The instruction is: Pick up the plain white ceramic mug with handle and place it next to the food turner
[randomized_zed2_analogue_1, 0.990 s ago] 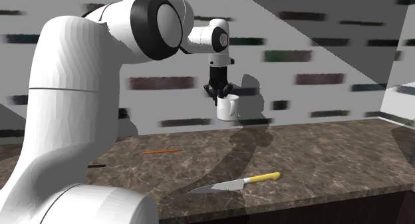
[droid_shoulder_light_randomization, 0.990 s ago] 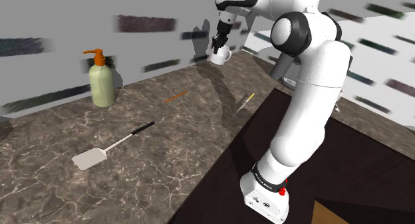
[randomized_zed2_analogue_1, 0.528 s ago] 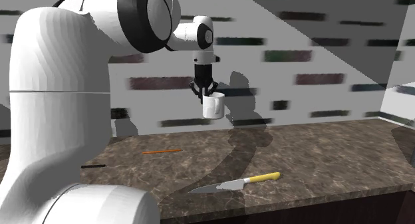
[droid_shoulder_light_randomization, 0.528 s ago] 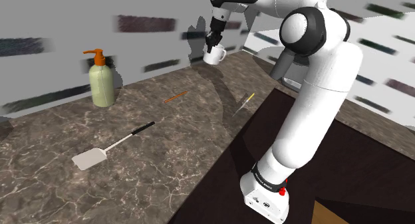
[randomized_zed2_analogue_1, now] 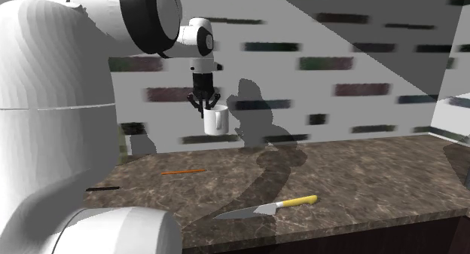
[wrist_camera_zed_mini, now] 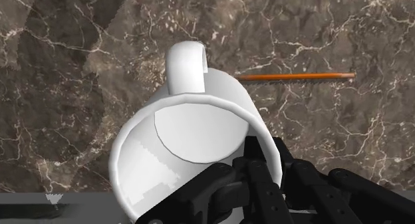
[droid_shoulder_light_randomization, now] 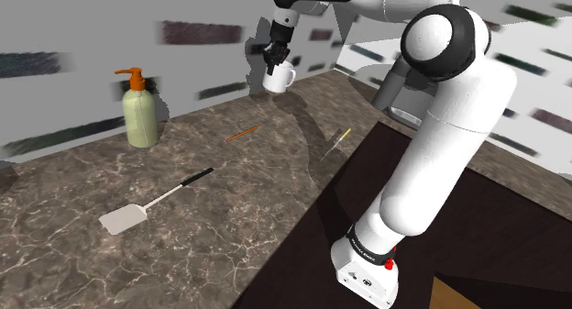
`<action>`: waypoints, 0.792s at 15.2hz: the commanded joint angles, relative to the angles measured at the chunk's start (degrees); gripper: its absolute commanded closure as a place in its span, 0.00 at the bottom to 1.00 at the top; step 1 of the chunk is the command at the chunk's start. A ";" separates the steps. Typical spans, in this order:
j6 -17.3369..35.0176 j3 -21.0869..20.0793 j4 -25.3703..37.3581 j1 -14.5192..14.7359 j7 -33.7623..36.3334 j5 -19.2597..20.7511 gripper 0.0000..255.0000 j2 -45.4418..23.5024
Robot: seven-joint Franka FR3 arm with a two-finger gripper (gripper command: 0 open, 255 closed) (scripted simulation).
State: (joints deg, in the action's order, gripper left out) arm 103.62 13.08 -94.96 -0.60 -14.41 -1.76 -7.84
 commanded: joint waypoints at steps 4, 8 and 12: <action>0.51 -2.88 -2.31 3.96 7.04 0.89 1.00 1.94; 0.51 -5.21 -2.49 6.86 12.34 1.26 1.00 2.14; 0.24 -7.47 -1.55 9.74 17.54 1.52 1.00 1.46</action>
State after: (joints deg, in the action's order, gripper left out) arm 104.02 6.11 -96.43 8.48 1.84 -0.37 -6.65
